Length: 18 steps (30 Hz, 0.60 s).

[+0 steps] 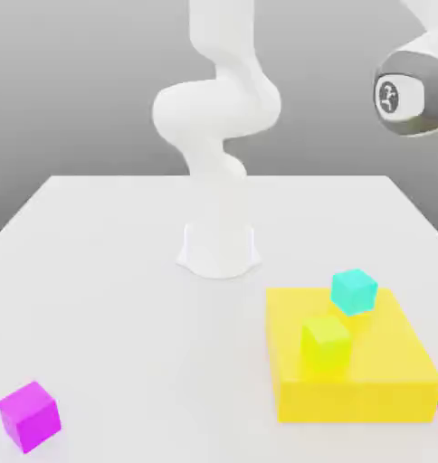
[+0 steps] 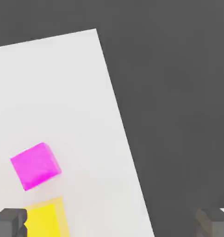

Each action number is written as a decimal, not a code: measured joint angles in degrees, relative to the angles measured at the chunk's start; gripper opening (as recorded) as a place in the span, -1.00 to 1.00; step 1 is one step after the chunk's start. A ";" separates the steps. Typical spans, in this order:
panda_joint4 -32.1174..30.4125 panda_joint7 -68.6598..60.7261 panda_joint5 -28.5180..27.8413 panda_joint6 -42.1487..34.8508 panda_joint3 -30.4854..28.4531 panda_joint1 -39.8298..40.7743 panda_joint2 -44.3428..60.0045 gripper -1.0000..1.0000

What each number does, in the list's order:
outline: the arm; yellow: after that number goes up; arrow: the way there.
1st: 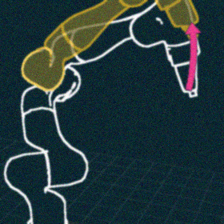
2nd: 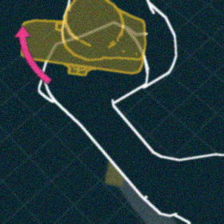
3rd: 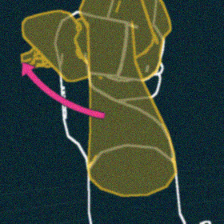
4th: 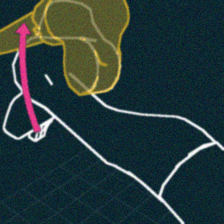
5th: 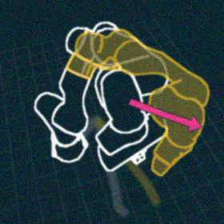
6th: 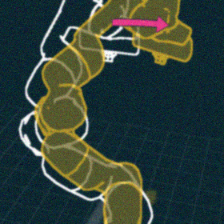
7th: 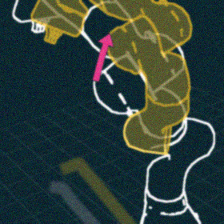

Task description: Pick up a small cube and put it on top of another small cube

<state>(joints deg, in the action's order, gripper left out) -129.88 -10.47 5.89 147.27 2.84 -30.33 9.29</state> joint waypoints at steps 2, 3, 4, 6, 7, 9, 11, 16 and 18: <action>0.09 -2.26 -2.35 1.31 0.81 -1.21 3.97 0.00; 0.14 -3.24 -3.74 1.94 1.11 -1.94 5.93 0.00; 0.19 -4.13 -5.25 2.56 1.30 -2.77 7.89 0.00; 0.44 -5.46 -8.08 4.07 1.27 -4.42 11.81 0.00; 0.78 -5.58 -8.87 5.35 1.10 -4.90 13.85 0.00; 1.61 -5.49 -9.72 8.37 0.61 -5.55 18.02 0.00; 2.31 -5.29 -10.13 10.86 0.26 -5.86 21.32 -1.00; 2.31 -5.28 -10.14 10.72 0.27 -5.85 21.32 -1.00; 2.27 -5.30 -10.17 10.61 0.29 -5.86 21.16 -1.00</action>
<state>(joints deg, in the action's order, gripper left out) -127.61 -15.77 -4.29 157.89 3.13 -36.19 30.46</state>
